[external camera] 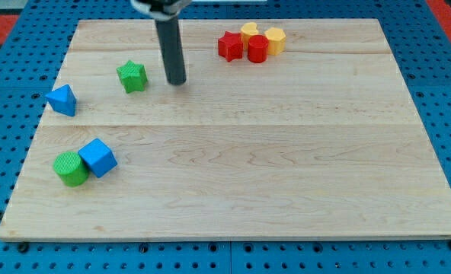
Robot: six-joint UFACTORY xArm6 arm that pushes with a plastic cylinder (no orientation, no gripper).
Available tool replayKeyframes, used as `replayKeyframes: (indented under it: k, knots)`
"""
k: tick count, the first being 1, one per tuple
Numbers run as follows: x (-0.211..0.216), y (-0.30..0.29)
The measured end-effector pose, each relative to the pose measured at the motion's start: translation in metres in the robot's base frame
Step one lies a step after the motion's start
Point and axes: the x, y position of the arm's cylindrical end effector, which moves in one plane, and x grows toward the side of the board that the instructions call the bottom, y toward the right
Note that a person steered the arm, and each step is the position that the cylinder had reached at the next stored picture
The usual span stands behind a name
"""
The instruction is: Move the green star closer to the blue cube
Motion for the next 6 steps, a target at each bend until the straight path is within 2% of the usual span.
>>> replayKeyframes:
  k: [1, 2, 3, 4, 5, 6]
  knots:
    - [-0.008, -0.044]
    - [0.066, -0.061]
    - [0.037, -0.051]
    - [0.017, -0.089]
    - [0.051, -0.098]
    - [0.128, -0.098]
